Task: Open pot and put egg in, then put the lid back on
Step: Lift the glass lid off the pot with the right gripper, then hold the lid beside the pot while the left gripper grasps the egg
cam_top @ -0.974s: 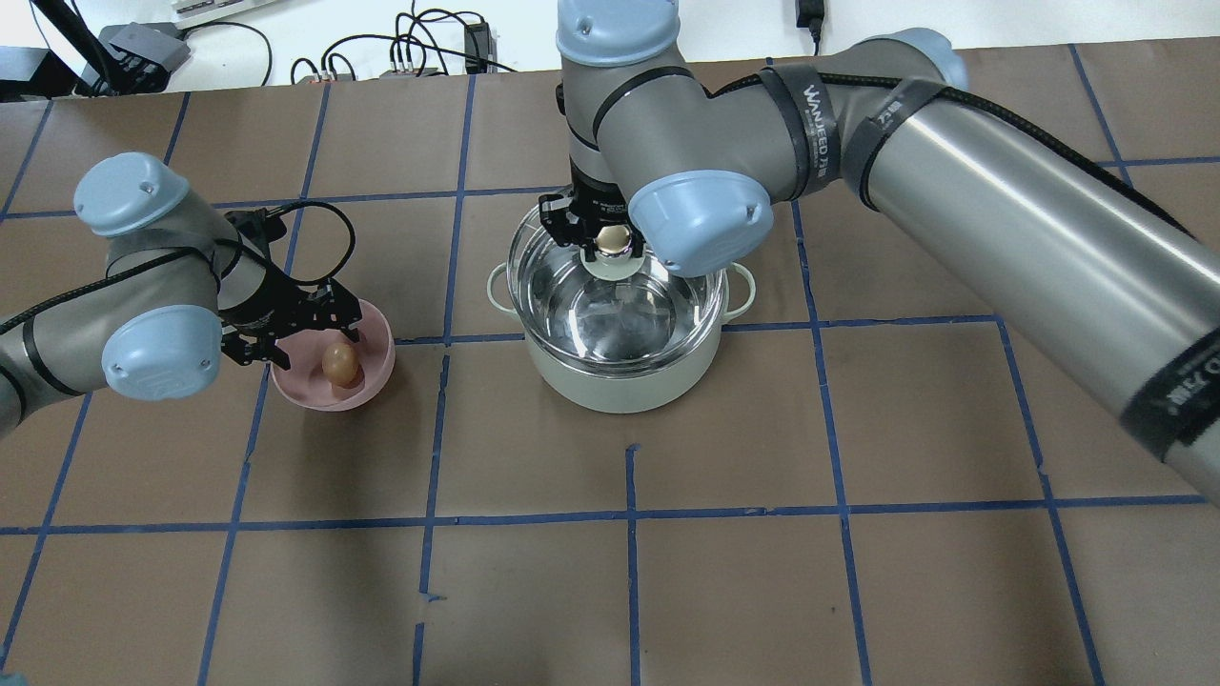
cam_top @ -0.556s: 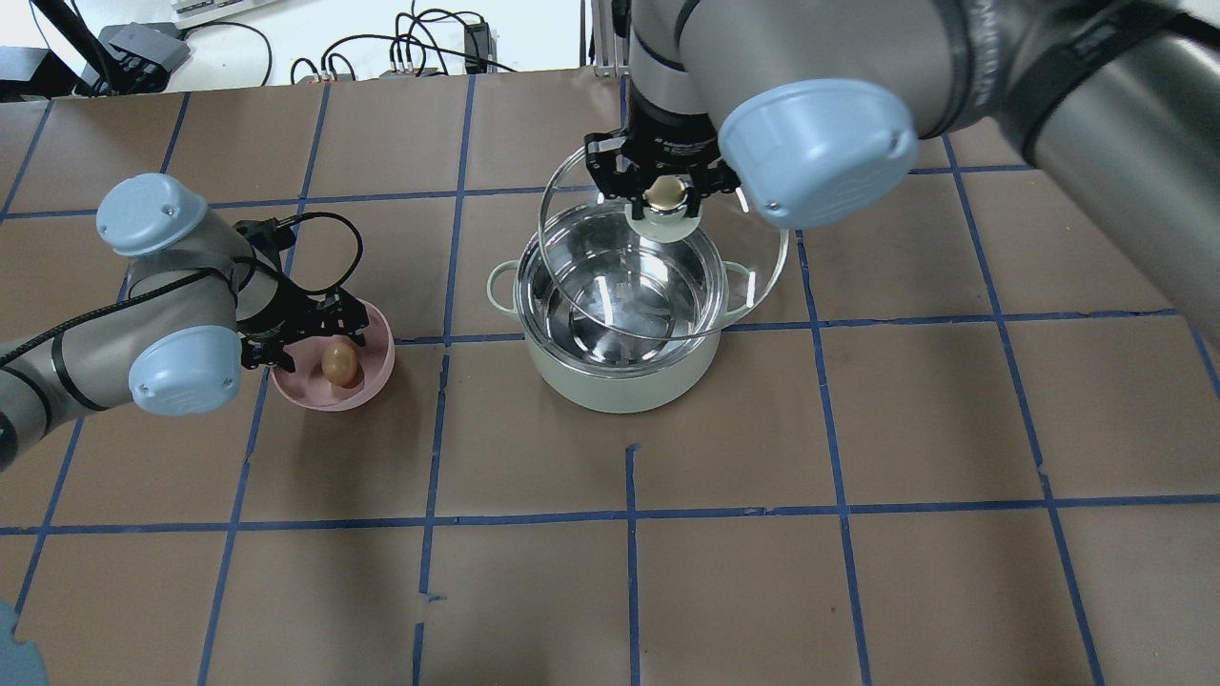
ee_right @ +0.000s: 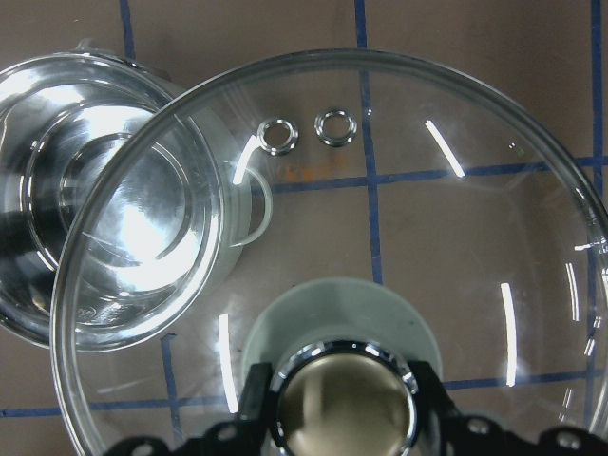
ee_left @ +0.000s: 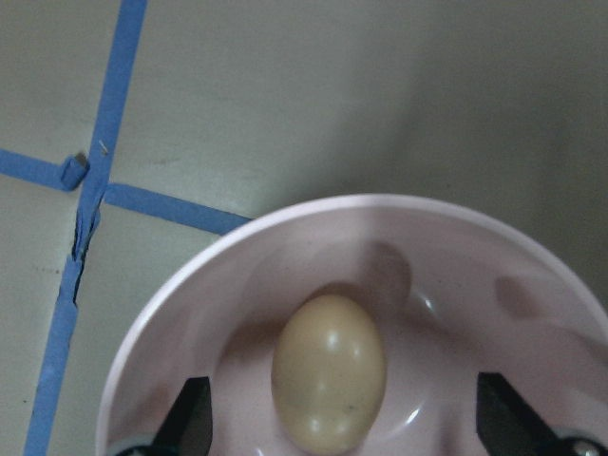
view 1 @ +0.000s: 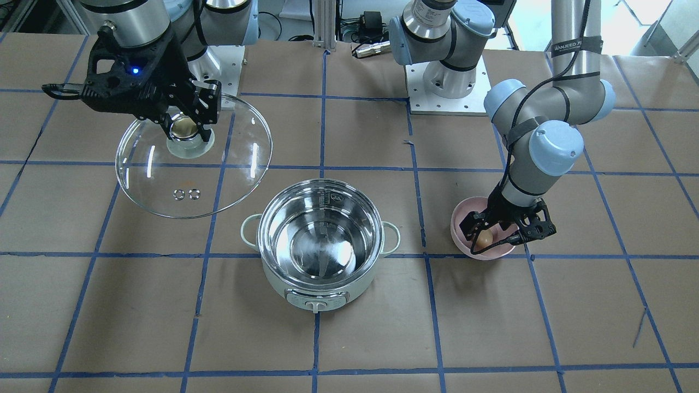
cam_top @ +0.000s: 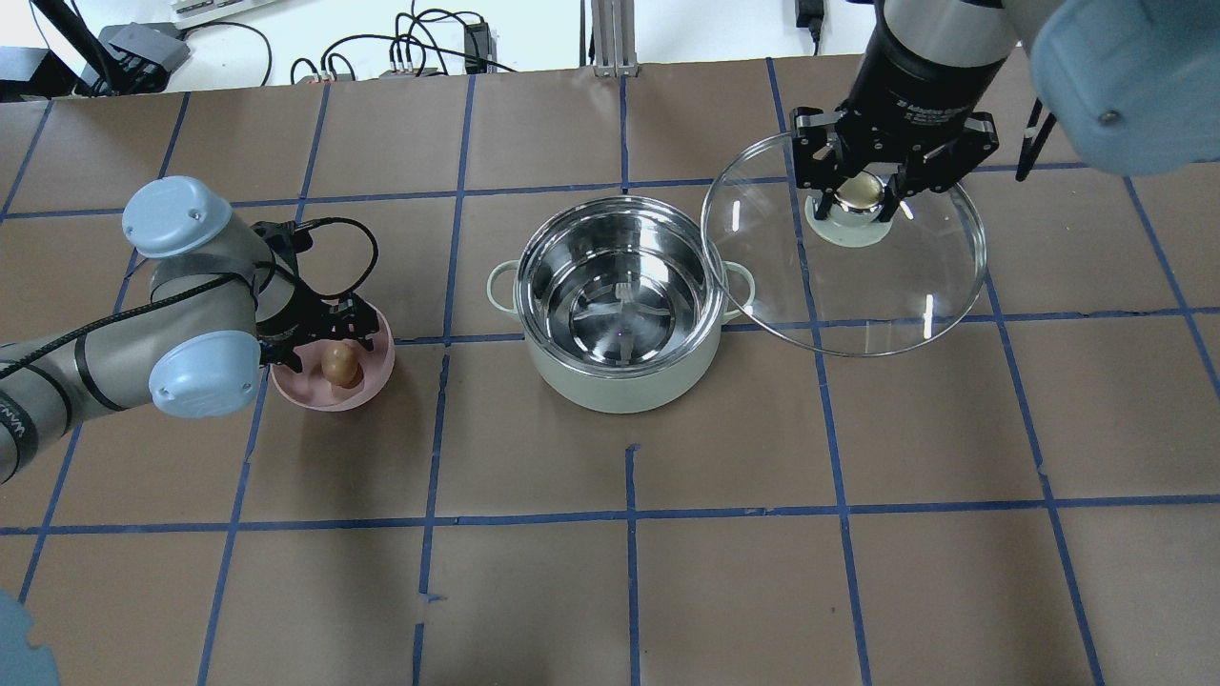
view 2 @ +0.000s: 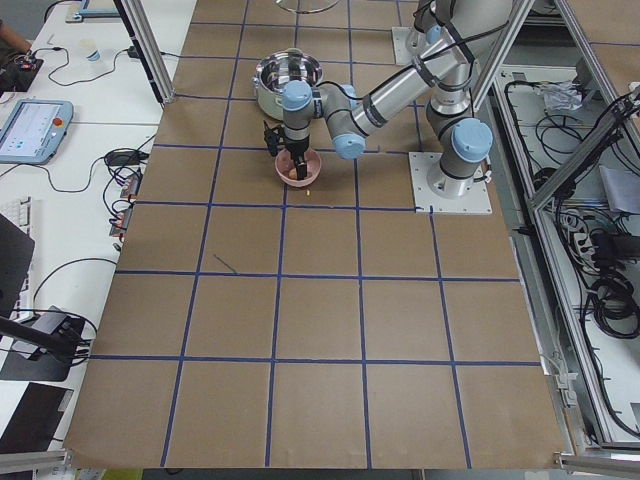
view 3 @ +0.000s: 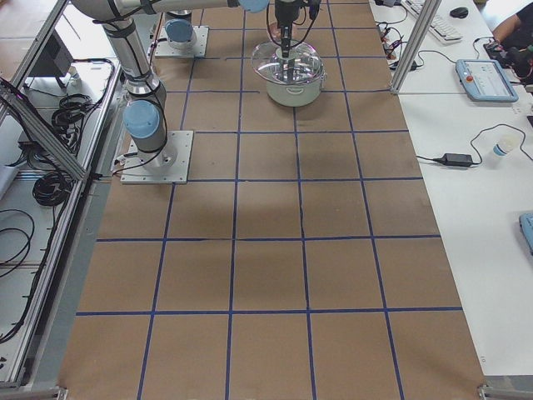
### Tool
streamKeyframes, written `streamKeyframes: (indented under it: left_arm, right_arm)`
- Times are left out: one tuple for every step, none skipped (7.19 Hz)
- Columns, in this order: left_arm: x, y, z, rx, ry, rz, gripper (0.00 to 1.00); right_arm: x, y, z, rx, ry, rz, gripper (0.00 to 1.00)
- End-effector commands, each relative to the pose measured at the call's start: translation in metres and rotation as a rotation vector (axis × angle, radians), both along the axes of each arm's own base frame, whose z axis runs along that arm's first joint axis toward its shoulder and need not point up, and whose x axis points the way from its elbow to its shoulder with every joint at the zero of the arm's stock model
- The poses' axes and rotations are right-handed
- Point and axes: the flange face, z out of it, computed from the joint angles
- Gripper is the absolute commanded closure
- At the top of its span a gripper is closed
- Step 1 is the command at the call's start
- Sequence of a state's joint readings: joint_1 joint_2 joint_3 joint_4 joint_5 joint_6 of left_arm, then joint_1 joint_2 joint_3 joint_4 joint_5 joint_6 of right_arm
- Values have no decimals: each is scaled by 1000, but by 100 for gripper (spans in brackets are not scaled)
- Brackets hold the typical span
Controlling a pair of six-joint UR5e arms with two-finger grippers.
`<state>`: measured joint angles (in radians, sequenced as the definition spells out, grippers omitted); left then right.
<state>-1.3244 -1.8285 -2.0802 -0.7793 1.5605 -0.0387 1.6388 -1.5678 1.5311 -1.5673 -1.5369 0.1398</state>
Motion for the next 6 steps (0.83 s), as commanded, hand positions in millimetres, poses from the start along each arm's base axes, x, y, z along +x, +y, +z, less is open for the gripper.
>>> streamKeyframes:
  left_arm:
    - [0,0,-4,6,2,-4,4]
    - [0,0,-4,6,2,-6,4]
    - [0,-1,-4,7,2,-12,4]
    - [0,0,-8,15,2,-18,5]
    - [0,0,-9,18,3,-41,6]
    - [0,-2,-9,3,-1,-47,6]
  right_arm:
    - [-6,0,-2,-9,2,18,98]
    - [-3,1,2,-14,1,33,98]
    - [-3,1,2,-13,2,35,99]
    - [-2,2,2,-13,3,42,100]
    - [-3,2,2,-12,9,51,100]
    - [-4,2,2,-11,12,53,100]
